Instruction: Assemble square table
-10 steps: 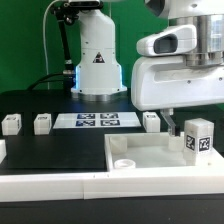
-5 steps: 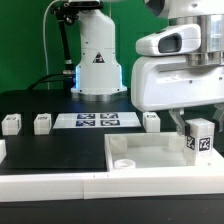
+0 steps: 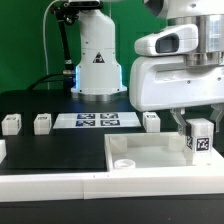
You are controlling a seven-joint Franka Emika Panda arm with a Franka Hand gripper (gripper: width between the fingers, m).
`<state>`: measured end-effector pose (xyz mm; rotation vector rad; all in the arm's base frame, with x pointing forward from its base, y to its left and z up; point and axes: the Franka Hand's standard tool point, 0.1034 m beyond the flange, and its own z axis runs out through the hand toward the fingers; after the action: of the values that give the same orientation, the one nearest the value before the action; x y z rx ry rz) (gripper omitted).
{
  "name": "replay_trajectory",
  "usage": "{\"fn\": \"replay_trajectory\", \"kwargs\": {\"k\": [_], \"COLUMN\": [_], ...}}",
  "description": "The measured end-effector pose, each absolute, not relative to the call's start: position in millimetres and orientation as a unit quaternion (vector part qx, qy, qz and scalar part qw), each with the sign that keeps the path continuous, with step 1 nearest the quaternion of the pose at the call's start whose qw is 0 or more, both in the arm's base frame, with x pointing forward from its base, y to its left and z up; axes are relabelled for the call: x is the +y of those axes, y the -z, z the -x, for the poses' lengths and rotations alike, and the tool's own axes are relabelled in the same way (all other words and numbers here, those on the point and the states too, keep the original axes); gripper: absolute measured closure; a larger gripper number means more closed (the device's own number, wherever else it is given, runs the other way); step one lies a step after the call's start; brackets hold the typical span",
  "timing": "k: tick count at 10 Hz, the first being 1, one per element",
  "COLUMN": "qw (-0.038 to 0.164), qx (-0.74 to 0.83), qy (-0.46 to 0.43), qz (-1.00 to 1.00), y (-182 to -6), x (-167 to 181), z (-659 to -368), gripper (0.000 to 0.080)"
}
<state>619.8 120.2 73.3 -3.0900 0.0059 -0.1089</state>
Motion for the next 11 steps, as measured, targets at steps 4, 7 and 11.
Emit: {"fn": "replay_trajectory", "kwargs": {"k": [4,7,11], "qw": [0.036,0.041,0.046], "qx": [0.181,0.329,0.477], "qy": [0.04,0.036,0.029], "qz": [0.982,0.943,0.877], "y": [-73.0,-73.2,-73.3], "x": [119.3,119.6,120.2], "z": [-620.4,-620.0,-619.9], "gripper": [0.0508,0.0508,0.0507]}}
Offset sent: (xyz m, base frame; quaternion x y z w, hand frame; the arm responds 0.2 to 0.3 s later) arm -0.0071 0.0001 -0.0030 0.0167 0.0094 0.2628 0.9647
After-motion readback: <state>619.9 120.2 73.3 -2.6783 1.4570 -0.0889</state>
